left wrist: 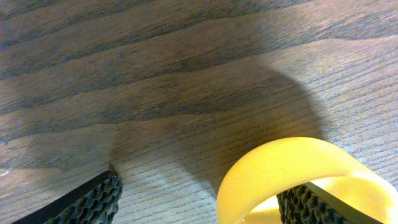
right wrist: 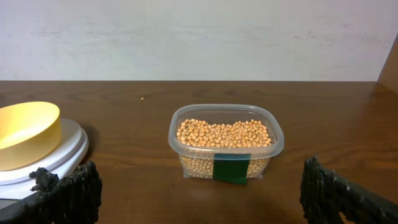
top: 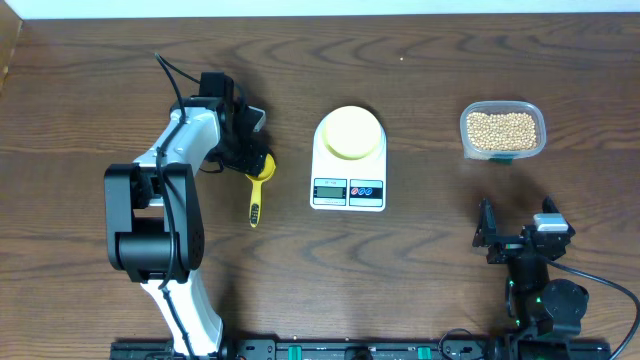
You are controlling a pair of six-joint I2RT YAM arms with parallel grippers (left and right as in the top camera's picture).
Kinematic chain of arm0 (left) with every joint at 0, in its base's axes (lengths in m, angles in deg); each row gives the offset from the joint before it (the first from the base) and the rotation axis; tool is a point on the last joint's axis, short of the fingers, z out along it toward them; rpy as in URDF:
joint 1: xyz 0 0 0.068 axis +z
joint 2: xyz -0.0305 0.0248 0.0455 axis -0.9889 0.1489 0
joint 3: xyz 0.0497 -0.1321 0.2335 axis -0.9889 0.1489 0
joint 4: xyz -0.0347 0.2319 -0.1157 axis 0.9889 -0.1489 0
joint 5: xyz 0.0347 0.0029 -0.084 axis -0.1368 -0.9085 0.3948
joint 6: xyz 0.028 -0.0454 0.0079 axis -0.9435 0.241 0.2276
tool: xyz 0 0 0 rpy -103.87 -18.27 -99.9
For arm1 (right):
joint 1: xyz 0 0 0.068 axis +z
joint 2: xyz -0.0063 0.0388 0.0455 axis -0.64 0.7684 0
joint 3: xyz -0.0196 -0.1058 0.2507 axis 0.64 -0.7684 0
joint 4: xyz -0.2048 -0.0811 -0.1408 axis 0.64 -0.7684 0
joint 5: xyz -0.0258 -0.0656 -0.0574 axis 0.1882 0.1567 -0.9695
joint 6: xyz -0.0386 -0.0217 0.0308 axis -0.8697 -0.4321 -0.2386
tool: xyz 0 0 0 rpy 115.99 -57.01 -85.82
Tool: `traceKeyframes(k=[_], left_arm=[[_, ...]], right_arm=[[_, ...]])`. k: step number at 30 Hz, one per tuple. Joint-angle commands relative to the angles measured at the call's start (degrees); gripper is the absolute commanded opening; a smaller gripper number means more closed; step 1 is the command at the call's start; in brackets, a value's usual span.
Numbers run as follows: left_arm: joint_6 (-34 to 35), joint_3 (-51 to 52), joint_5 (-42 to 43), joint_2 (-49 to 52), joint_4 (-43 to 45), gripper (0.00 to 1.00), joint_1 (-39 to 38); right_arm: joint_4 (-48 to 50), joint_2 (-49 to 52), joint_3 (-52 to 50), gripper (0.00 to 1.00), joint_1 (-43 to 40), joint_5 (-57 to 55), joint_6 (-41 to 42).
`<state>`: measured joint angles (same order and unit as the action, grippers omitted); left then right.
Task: Scoop item into bowl and weigh 50g on scale
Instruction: 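Lower the left gripper and close it on the yellow scoop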
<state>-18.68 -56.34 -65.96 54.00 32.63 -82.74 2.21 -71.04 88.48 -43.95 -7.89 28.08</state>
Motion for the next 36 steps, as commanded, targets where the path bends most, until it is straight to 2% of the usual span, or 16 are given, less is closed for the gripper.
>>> traceKeyframes(k=[1, 18, 23, 27, 29, 36], left_arm=[[0.52, 1.11, -0.5, 0.87, 0.0, 0.82, 0.2], [0.52, 1.11, -0.52, 0.87, 0.0, 0.82, 0.24], [0.52, 1.11, -0.52, 0.87, 0.02, 0.76, 0.24], [0.52, 1.11, -0.52, 0.87, 0.02, 0.62, 0.24], [0.52, 1.11, -0.52, 0.87, 0.0, 0.6, 0.24], [0.52, 1.11, -0.52, 0.87, 0.0, 0.39, 0.24]], right_arm=[[-0.28, -0.2, -0.04, 0.99, 0.42, -0.42, 0.61], [-0.26, -0.2, -0.04, 0.99, 0.42, -0.44, 0.61], [-0.26, -0.2, -0.04, 0.99, 0.42, -0.42, 0.61], [-0.28, -0.2, -0.04, 0.99, 0.42, -0.44, 0.61], [-0.26, -0.22, -0.04, 0.99, 0.42, -0.42, 0.61], [-0.26, -0.2, -0.04, 0.99, 0.42, -0.42, 0.61]])
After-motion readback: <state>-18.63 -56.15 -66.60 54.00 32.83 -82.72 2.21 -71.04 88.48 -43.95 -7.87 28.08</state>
